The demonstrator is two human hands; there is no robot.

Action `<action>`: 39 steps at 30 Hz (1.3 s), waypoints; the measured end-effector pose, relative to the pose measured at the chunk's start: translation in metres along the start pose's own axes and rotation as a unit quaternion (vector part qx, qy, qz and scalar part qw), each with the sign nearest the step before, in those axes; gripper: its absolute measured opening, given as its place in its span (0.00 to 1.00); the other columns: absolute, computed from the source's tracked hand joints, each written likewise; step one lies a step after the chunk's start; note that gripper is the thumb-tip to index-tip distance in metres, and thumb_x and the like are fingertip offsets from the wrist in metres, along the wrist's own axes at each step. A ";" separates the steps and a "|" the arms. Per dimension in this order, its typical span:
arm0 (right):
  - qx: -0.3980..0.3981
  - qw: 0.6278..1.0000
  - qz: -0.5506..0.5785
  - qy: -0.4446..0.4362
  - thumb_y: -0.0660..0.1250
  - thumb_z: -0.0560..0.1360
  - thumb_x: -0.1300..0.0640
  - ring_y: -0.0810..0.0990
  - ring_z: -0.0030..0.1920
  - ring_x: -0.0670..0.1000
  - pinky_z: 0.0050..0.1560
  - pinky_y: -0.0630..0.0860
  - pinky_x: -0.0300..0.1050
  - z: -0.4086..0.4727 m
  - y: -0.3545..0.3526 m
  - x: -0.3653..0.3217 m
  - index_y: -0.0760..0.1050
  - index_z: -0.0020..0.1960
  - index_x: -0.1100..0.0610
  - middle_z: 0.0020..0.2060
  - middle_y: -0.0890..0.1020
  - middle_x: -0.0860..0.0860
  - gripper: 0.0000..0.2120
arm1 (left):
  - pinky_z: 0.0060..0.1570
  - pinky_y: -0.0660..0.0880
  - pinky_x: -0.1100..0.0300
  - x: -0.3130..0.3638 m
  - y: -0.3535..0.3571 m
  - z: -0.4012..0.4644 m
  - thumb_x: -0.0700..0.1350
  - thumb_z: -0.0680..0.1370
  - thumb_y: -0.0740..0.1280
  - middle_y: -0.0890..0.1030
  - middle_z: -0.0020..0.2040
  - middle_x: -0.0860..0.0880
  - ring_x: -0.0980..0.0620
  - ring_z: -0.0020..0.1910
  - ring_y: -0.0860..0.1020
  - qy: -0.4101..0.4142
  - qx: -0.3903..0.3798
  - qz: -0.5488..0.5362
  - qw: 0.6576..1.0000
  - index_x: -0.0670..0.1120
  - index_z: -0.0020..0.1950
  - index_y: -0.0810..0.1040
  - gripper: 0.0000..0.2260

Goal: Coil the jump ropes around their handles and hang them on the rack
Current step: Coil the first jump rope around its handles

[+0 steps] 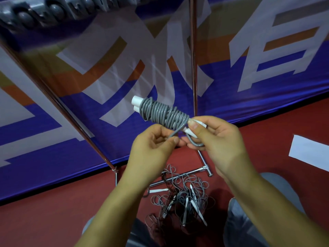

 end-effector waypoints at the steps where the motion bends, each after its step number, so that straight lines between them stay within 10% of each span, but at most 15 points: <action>1: 0.002 1.000 0.001 0.007 0.68 0.74 0.63 0.84 0.32 0.50 0.32 0.77 0.36 0.000 0.000 0.000 0.79 0.41 0.57 0.31 0.83 0.53 0.04 | 0.31 0.69 0.74 0.000 0.000 0.000 0.33 0.76 0.66 0.84 0.37 0.46 0.64 0.27 0.76 0.004 0.003 -0.007 1.000 0.38 0.43 0.78 0.03; 10: -0.003 1.000 0.007 -0.003 0.67 0.74 0.62 0.83 0.33 0.47 0.33 0.76 0.35 -0.004 -0.003 -0.001 0.79 0.41 0.57 0.32 0.83 0.53 0.05 | 0.20 0.60 0.71 -0.020 0.006 0.011 0.53 0.75 0.60 0.79 0.32 0.46 0.61 0.21 0.63 -0.178 -0.100 -0.255 0.945 0.39 0.44 0.83 0.19; 14: -0.016 0.999 -0.002 -0.030 0.67 0.74 0.62 0.83 0.34 0.45 0.33 0.76 0.35 -0.004 0.000 -0.005 0.80 0.41 0.56 0.32 0.84 0.50 0.05 | 0.27 0.67 0.68 -0.026 0.010 0.009 0.47 0.81 0.61 0.80 0.40 0.43 0.59 0.27 0.67 -0.292 -0.241 -0.457 0.805 0.34 0.61 0.77 0.18; 25: -0.031 0.999 -0.002 -0.038 0.67 0.74 0.64 0.83 0.36 0.45 0.35 0.77 0.36 -0.004 0.003 -0.009 0.81 0.40 0.53 0.32 0.84 0.49 0.08 | 0.27 0.63 0.64 -0.019 0.016 0.000 0.41 0.83 0.54 0.81 0.41 0.37 0.54 0.27 0.66 -0.337 -0.288 -0.516 0.733 0.34 0.68 0.69 0.17; 31: -0.051 0.998 0.032 0.009 0.68 0.69 0.60 0.81 0.31 0.45 0.32 0.76 0.35 -0.004 0.003 -0.010 0.80 0.42 0.58 0.30 0.83 0.50 0.03 | 0.36 0.74 0.64 -0.017 0.025 0.005 0.40 0.82 0.59 0.82 0.53 0.39 0.53 0.35 0.77 -0.262 -0.314 -0.553 0.726 0.37 0.62 0.77 0.13; 39: -0.038 0.998 0.049 0.024 0.69 0.63 0.57 0.80 0.31 0.49 0.32 0.78 0.38 -0.006 -0.001 -0.011 0.80 0.43 0.60 0.33 0.83 0.54 0.10 | 0.34 0.78 0.64 -0.011 0.014 0.007 0.39 0.64 0.75 0.83 0.38 0.45 0.56 0.33 0.80 -0.156 -0.171 -0.321 0.918 0.41 0.39 0.83 0.05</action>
Point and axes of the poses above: each hand's wrist, its own z-axis towards the middle knuckle, its own y-axis out of the palm, x = y × z, the point moved 3 cm from there along z, towards the middle knuckle
